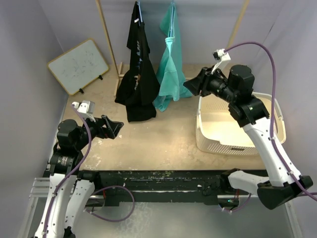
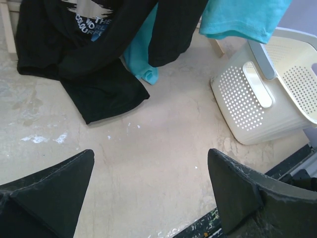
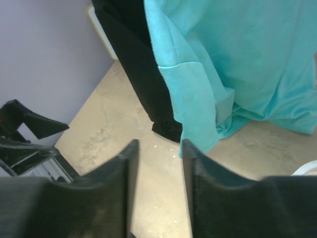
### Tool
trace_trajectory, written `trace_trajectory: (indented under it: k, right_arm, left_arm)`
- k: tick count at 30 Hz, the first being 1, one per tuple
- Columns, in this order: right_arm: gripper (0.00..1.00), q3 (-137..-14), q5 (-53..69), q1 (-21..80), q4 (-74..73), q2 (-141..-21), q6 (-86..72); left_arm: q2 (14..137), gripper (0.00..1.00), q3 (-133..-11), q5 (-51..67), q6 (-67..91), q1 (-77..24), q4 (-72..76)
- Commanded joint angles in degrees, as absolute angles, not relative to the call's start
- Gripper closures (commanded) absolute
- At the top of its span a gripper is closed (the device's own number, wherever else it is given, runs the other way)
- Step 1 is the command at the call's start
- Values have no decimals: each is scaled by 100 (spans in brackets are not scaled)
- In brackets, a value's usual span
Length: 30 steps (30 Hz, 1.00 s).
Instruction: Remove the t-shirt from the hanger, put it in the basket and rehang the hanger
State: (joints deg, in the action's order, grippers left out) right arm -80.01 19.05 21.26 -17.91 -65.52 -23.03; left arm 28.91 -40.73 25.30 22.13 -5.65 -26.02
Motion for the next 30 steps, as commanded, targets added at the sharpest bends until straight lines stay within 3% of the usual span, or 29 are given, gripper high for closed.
trace_trajectory:
  k: [1, 3, 5, 7, 10, 12, 13, 15, 17, 19, 21, 22, 23, 25, 26, 28, 30]
  right_arm:
    - [39, -8427, 1658, 2124, -1653, -6541, -2128]
    - [3, -8544, 1787, 2125, -1582, -6581, -2088]
    - [0, -8735, 1976, 2127, -1525, -6671, -2012]
    - [4, -9006, 1957, 2127, -1575, -6787, -2051]
    - [18, -9484, 1860, 2127, -1856, -7094, -2009]
    - [32, -9836, 1850, 2127, -1998, -7300, -1975]
    - [44, -10045, 1842, 2127, -2069, -7427, -1957]
    - [70, -10601, 1768, 2131, -2265, -7737, -1916]
    - [98, -11125, 1587, 2164, -2433, -8103, -1890]
    - [100, -11583, 1397, 2199, -2535, -8484, -1864]
    - [100, -12073, 1130, 2285, -2683, -8905, -1785]
    - [97, -12353, 988, 2353, -2769, -9128, -1724]
    - [85, -12620, 827, 2431, -2850, -9343, -1650]
    - [66, -13278, 488, 2620, -3002, -9802, -1547]
    - [60, -13556, 364, 2657, -3078, -10015, -1515]
    - [42, -14152, 142, 2763, -3265, -10424, -1488]
    - [39, -14617, -185, 2802, -3371, -10766, -1475]
  left_arm:
    - [2722, 1, -4332, 2182, 2301, -562, -2500]
    - [2675, 1, -4288, 2056, 2407, -562, -2452]
    - [2670, 1, -4255, 1813, 2588, -562, -2444]
    - [2691, 1, -4277, 1717, 2634, -562, -2471]
    - [2689, 1, -4285, 1435, 2785, -562, -2545]
    - [2669, 1, -4237, 1177, 2940, -562, -2573]
    - [2657, 3, -4222, 1151, 3003, -562, -2573]
    - [2616, 18, -4168, 1242, 2971, -562, -2504]
    - [2598, 54, -4149, 1420, 2859, -562, -2448]
    - [2623, 91, -4191, 1523, 2680, -562, -2487]
    - [2672, 99, -4240, 1659, 2541, -562, -2517]
    - [2693, 100, -4253, 1786, 2465, -562, -2499]
    - [2702, 93, -4242, 1924, 2424, -562, -2459]
    - [2743, 62, -4233, 2136, 2359, -562, -2400]
    - [2770, 55, -4242, 2171, 2325, -562, -2393]
    - [2824, 45, -4274, 2206, 2291, -562, -2427]
    - [2846, 45, -4289, 2191, 2272, -562, -2451]
